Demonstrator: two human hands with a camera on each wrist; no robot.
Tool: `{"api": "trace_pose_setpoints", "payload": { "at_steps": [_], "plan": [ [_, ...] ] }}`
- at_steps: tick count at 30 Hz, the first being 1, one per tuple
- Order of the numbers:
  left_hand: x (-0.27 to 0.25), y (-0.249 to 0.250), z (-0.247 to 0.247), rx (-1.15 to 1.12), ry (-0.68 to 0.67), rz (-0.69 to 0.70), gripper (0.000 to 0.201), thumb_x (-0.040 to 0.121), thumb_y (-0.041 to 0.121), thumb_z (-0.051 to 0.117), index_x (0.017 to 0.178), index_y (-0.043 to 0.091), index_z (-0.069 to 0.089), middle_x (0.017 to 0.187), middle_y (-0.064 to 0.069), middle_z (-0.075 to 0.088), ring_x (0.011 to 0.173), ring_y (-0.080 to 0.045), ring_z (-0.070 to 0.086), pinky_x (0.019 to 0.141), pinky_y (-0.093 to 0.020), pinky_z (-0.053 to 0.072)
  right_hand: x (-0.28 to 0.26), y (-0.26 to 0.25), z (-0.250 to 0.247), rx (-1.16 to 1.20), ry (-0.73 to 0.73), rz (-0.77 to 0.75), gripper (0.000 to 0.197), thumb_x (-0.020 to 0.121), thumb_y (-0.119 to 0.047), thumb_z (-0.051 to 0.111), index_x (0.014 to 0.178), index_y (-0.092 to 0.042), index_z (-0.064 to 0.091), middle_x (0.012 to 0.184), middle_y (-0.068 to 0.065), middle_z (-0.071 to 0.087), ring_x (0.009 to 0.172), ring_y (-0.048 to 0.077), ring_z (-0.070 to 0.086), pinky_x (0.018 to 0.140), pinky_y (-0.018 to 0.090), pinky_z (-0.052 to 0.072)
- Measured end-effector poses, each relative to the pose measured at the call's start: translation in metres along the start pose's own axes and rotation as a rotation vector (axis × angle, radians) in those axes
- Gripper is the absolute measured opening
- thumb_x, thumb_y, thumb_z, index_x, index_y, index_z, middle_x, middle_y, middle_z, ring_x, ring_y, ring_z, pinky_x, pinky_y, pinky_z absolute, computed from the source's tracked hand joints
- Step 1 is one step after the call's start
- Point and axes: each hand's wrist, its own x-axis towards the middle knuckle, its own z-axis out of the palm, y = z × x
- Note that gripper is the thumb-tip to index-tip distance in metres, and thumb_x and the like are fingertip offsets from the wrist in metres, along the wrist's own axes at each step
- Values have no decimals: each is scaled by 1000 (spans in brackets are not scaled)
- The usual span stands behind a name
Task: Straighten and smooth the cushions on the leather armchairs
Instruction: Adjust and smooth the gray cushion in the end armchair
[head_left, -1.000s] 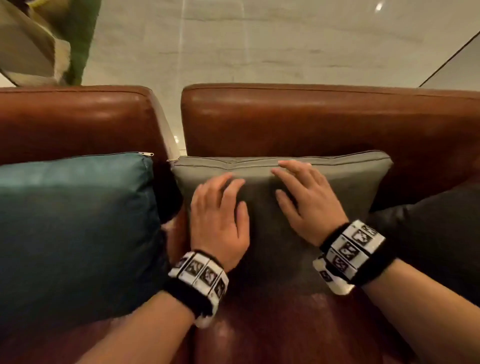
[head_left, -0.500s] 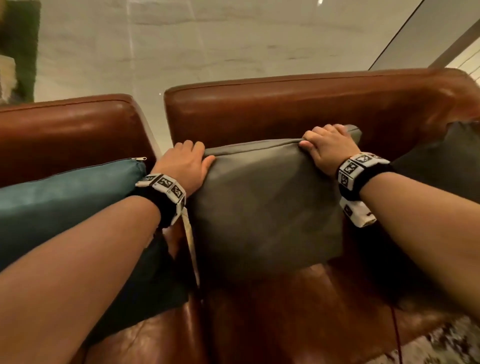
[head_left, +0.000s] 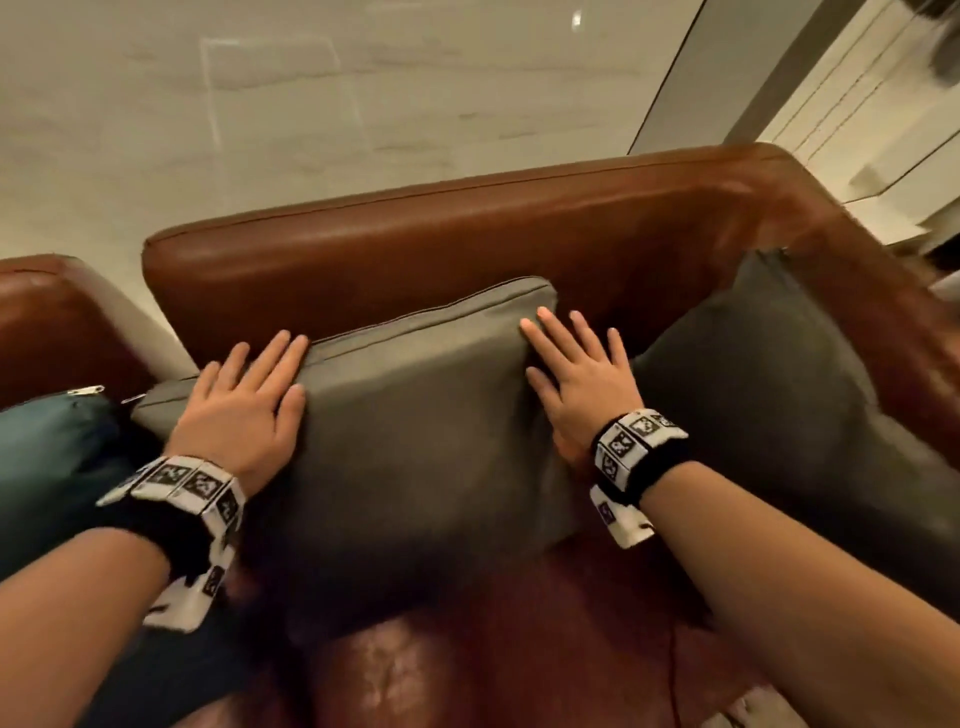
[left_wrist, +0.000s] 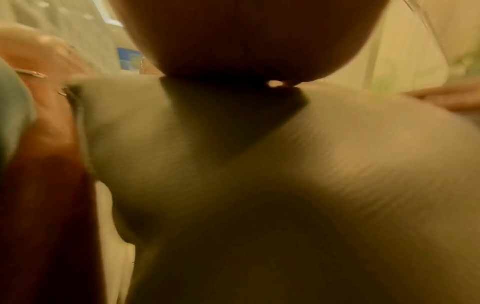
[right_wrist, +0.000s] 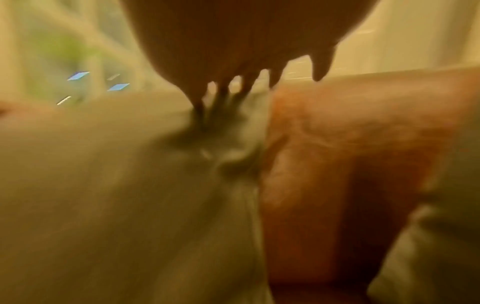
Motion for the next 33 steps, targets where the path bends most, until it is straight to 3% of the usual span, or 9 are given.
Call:
{"api": "trace_pose_setpoints", "payload": {
  "at_steps": [3, 7, 10, 13, 16, 19, 22, 25, 33],
  "plan": [
    [2, 49, -21, -51, 50, -7, 67, 89, 49, 22, 151, 23, 25, 153, -12, 34, 140, -38, 27, 115, -53, 23, -42, 55, -31, 238, 39, 276, 42, 96, -38, 45, 137, -29, 51, 125, 4, 64, 116, 29, 57, 97, 40, 42],
    [23, 177, -41, -37, 60, 507, 58, 92, 44, 27, 146, 25, 35, 148, -5, 43, 140, -29, 33, 114, -49, 26, -142, 123, -71, 284, 392, 344, 23, 90, -25, 57, 109, -23, 69, 97, -3, 71, 94, 17, 63, 83, 33, 49],
    [51, 290, -52, -52, 86, 744, 52, 95, 43, 28, 143, 27, 39, 150, -1, 40, 142, -25, 31, 117, -46, 21, -199, 190, -75, 218, 506, 572, 37, 88, -34, 46, 115, -20, 67, 110, 0, 67, 108, 20, 55, 97, 37, 43],
    [75, 399, -57, -51, 120, 887, 50, 97, 44, 25, 143, 29, 36, 154, 3, 33, 146, -21, 23, 120, -46, 13, -236, 241, -59, 119, 285, 819, 60, 89, -54, 32, 134, -21, 54, 135, 7, 55, 128, 28, 45, 109, 47, 34],
    [107, 474, -46, 47, 79, 979, 51, 100, 44, 18, 149, 36, 21, 160, 6, 17, 149, -21, 7, 120, -50, 5, -259, 261, -38, 130, 107, 884, 69, 91, -64, 20, 144, -27, 41, 144, 1, 47, 136, 22, 39, 118, 45, 22],
    [153, 493, -29, 239, 47, 970, 50, 99, 46, 20, 148, 36, 21, 158, 4, 21, 148, -28, 9, 119, -52, 4, -273, 271, -33, 167, 222, 881, 57, 96, -58, 28, 135, -25, 53, 132, -2, 59, 124, 20, 52, 112, 42, 31],
    [171, 505, -25, 334, 8, 997, 46, 96, 47, 23, 135, 28, 38, 136, -5, 46, 132, -35, 34, 117, -55, 13, -276, 282, -24, 133, 450, 797, 53, 98, -51, 31, 107, -18, 70, 98, 2, 73, 87, 25, 68, 77, 39, 52],
    [167, 512, -31, 346, -31, 1005, 46, 93, 47, 20, 127, 24, 41, 125, -7, 51, 124, -37, 40, 115, -59, 15, -272, 286, -25, 104, 492, 786, 57, 100, -51, 23, 82, -15, 64, 69, 3, 64, 59, 29, 61, 51, 31, 42],
    [176, 510, -63, 396, -36, 1122, 42, 94, 51, 15, 127, 35, 36, 125, 3, 48, 128, -31, 36, 112, -64, 7, -283, 292, -66, 159, 490, 778, 48, 96, -48, 31, 73, -13, 53, 55, 4, 53, 49, 31, 53, 45, 33, 40]
  ]
}}
